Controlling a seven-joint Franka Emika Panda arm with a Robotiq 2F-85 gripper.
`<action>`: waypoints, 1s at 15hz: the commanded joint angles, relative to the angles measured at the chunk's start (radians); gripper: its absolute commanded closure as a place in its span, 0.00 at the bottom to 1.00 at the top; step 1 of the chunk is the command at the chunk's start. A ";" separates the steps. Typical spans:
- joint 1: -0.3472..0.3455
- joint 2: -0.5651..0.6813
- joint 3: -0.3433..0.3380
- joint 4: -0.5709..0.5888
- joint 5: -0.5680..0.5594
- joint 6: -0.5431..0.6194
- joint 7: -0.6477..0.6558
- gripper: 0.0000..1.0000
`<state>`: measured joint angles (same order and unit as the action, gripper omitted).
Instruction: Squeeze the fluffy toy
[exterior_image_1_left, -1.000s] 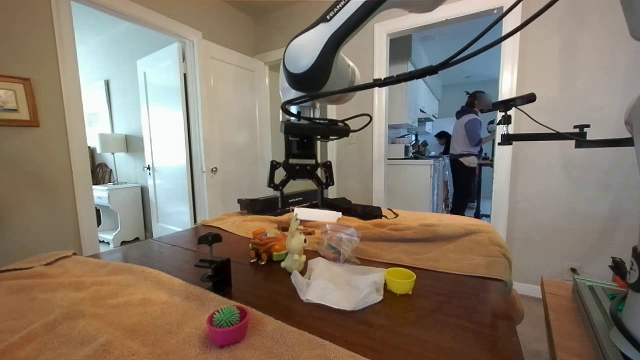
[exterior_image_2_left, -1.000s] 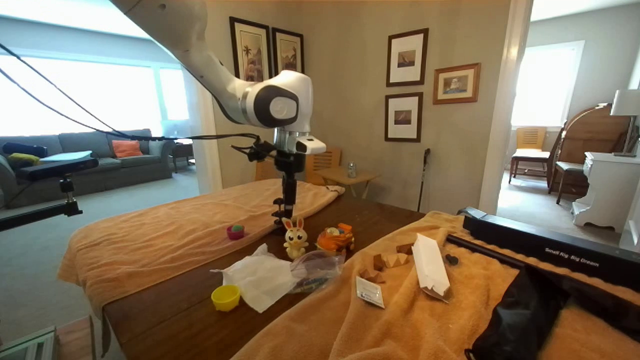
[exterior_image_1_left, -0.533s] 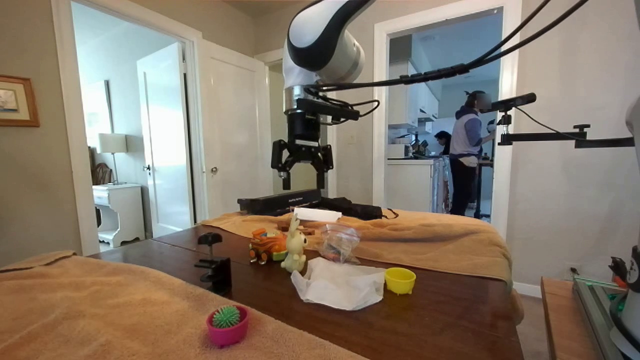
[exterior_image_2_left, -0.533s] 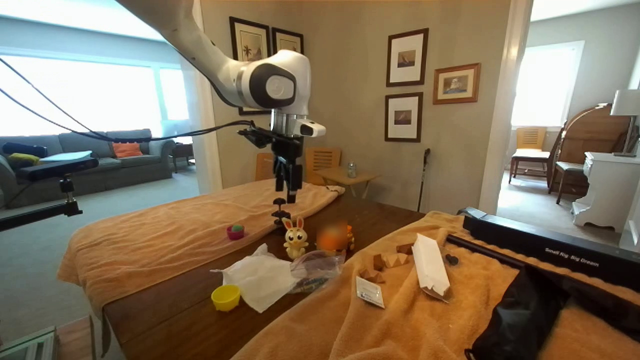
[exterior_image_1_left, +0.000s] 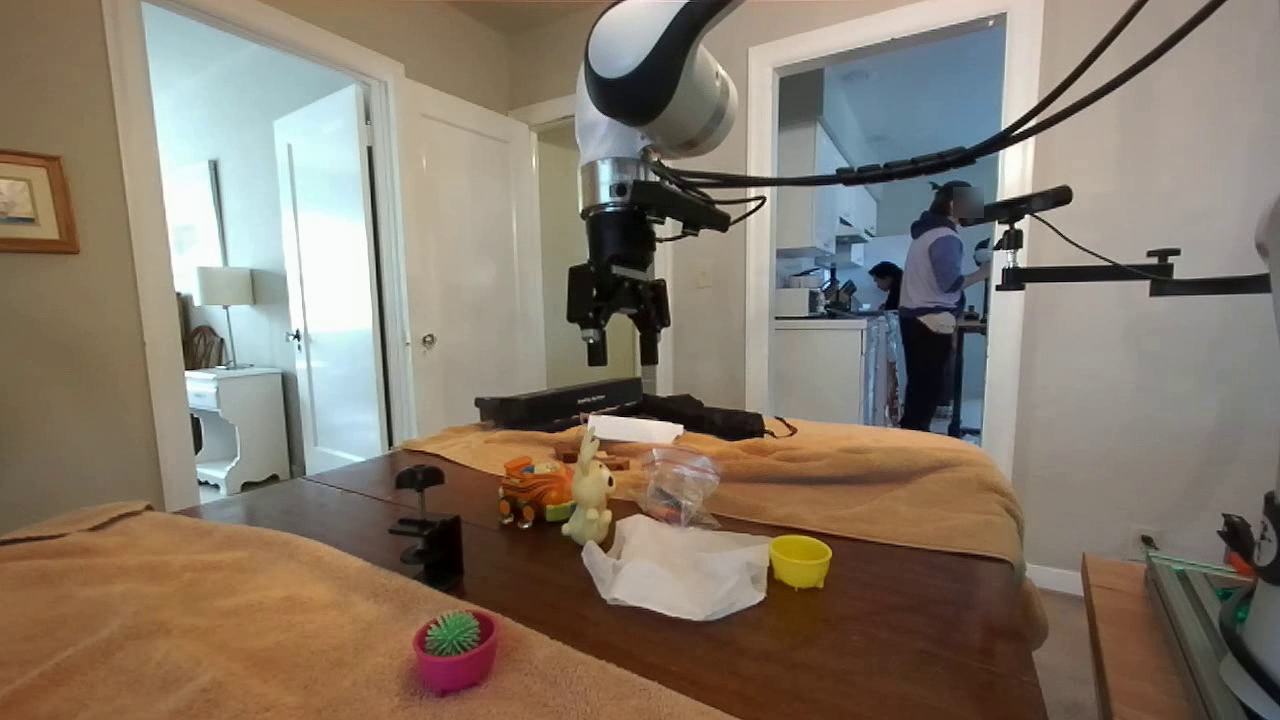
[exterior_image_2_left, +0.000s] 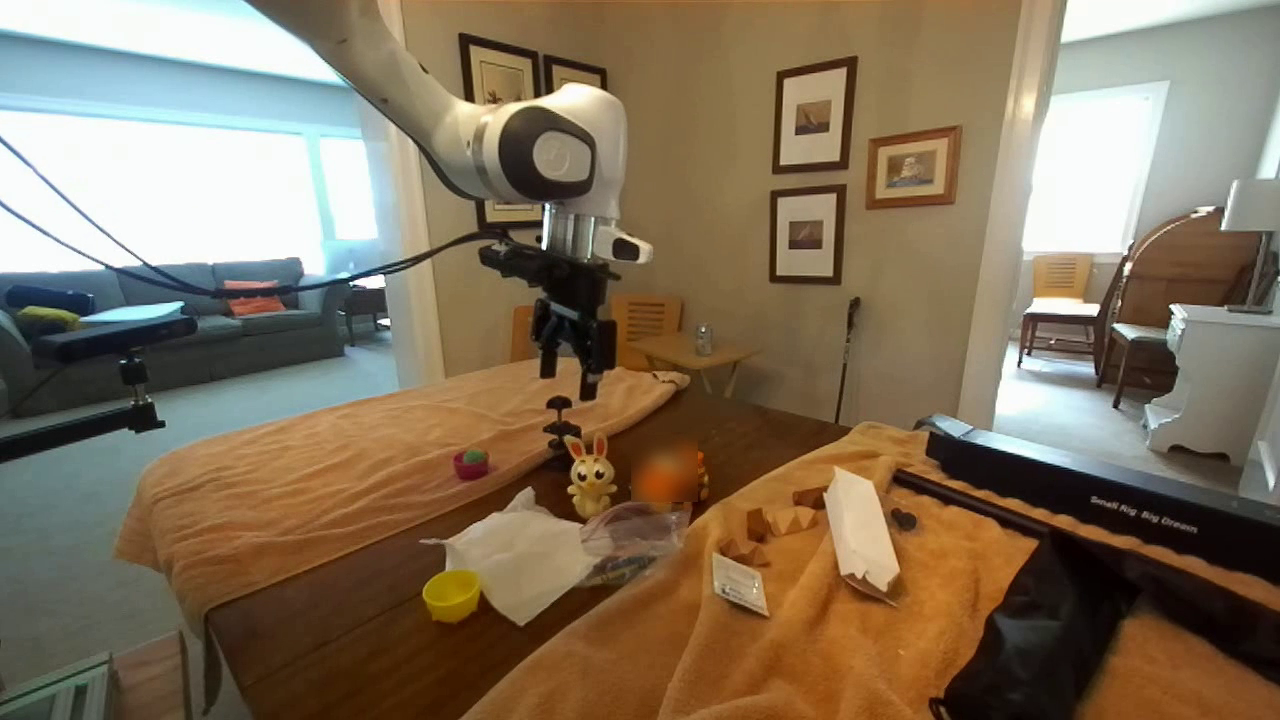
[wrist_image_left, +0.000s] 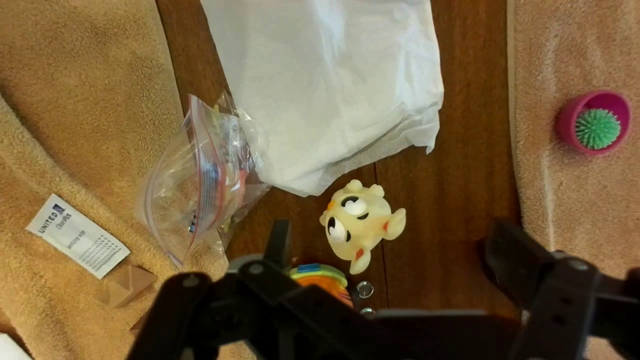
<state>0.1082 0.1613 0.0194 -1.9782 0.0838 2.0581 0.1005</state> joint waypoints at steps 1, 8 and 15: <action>-0.018 -0.027 0.014 0.004 -0.030 -0.039 -0.055 0.00; -0.017 -0.050 0.009 -0.007 -0.121 -0.012 -0.035 0.00; -0.023 -0.032 0.013 0.002 -0.095 -0.008 -0.041 0.00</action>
